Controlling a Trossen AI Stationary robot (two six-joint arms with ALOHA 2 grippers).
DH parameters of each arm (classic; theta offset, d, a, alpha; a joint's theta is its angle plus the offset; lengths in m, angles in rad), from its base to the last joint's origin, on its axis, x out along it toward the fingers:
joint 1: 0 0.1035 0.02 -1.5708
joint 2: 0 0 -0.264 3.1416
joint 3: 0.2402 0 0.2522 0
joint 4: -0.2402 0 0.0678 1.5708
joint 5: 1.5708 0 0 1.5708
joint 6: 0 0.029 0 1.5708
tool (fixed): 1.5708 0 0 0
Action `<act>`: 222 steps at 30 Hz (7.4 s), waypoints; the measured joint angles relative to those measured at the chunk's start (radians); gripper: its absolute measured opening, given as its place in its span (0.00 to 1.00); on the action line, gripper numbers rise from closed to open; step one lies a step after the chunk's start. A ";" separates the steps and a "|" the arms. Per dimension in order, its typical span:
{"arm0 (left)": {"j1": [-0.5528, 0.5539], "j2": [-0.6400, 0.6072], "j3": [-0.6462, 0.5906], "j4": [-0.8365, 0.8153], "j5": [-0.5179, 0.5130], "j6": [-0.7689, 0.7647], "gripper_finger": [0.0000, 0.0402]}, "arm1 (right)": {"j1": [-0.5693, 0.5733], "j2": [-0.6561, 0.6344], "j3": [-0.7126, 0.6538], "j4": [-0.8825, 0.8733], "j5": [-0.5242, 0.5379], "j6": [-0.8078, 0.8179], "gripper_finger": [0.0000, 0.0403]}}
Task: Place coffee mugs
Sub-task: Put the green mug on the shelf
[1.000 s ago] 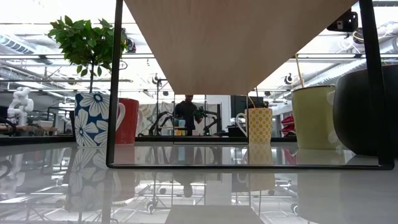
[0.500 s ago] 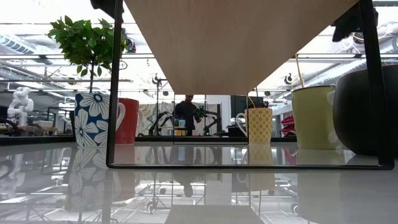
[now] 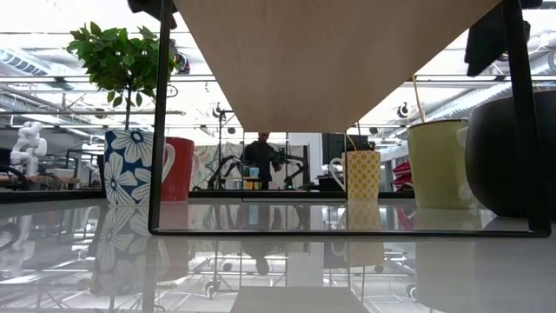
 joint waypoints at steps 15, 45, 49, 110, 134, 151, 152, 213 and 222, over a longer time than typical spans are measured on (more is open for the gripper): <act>0.003 0.000 0.000 -0.001 -0.041 0.024 0.53 | -0.002 -0.020 -0.199 0.155 -0.107 0.417 0.37; 0.003 0.001 0.000 -0.002 -0.040 0.009 0.53 | -0.113 0.088 -0.220 0.111 0.003 0.517 0.58; 0.003 0.001 0.000 -0.002 -0.040 0.010 0.53 | -0.121 0.103 -0.220 0.109 0.002 0.506 0.51; 0.117 0.001 0.000 0.058 -0.172 0.026 0.53 | -0.333 -0.070 0.202 -0.196 0.129 0.028 0.09; 0.120 0.001 0.000 0.056 -0.164 -0.022 0.53 | -0.511 0.076 0.352 0.143 0.064 -0.614 0.09; 0.120 0.001 0.000 0.055 -0.184 0.034 0.53 | -0.582 0.118 0.352 0.187 -0.043 -0.890 0.09; 0.120 0.001 0.000 0.055 -0.184 0.040 0.53 | -0.586 0.123 0.352 0.186 -0.054 -0.902 0.09; 0.125 0.001 0.000 0.055 -0.211 0.120 0.53 | -0.592 0.238 0.298 0.247 0.050 -1.004 0.24; 0.164 0.001 0.000 0.055 -0.212 0.121 0.53 | -0.592 0.238 0.298 0.247 0.107 -1.002 0.39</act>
